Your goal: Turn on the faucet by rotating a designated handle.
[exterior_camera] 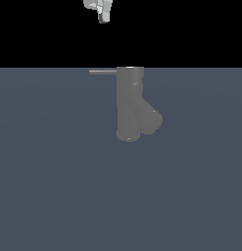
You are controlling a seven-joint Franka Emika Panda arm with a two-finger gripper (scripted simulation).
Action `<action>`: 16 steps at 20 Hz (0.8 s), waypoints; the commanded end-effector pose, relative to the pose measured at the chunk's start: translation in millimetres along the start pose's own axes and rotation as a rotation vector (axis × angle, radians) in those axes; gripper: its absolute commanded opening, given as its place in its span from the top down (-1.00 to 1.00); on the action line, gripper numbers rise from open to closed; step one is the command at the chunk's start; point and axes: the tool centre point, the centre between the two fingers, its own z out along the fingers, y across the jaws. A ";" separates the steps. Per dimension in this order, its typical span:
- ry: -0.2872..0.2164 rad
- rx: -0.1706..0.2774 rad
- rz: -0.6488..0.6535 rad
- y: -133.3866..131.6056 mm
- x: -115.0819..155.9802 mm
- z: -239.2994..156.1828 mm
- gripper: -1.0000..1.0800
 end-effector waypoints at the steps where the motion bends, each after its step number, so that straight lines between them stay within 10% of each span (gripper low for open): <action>1: 0.002 -0.004 0.058 -15.0 3.1 14.8 1.00; 16: 0.019 -0.028 0.360 -86.1 11.7 107.7 1.00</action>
